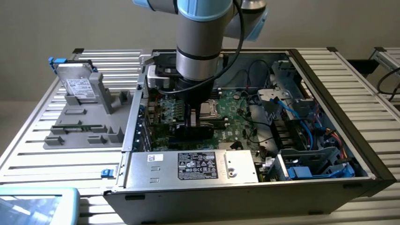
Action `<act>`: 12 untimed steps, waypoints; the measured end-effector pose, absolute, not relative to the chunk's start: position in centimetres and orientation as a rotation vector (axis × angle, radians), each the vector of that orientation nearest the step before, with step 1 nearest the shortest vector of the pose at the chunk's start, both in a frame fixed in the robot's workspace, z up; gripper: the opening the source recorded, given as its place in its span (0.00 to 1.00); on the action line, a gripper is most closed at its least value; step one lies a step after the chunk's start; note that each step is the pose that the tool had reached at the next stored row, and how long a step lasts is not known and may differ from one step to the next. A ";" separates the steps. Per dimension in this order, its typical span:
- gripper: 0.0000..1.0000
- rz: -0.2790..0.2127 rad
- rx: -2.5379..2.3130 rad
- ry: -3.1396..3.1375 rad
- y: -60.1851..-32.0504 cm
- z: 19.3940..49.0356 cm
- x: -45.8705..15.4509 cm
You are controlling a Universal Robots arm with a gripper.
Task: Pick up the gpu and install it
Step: 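Insert the gpu into the slot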
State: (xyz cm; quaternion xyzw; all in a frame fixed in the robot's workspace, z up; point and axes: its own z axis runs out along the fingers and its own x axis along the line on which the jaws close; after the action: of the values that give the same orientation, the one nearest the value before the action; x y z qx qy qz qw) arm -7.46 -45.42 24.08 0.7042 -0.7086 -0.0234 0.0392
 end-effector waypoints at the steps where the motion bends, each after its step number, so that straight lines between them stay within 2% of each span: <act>1: 0.28 -0.072 2.158 -2.172 -45.4 24.1 -7.5; 12: 0.28 -0.072 2.159 -2.172 -45.4 24.0 -7.5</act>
State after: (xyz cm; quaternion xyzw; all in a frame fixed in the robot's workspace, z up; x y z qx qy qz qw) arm -7.46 -45.41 24.00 0.7042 -0.7086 -0.0234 0.0391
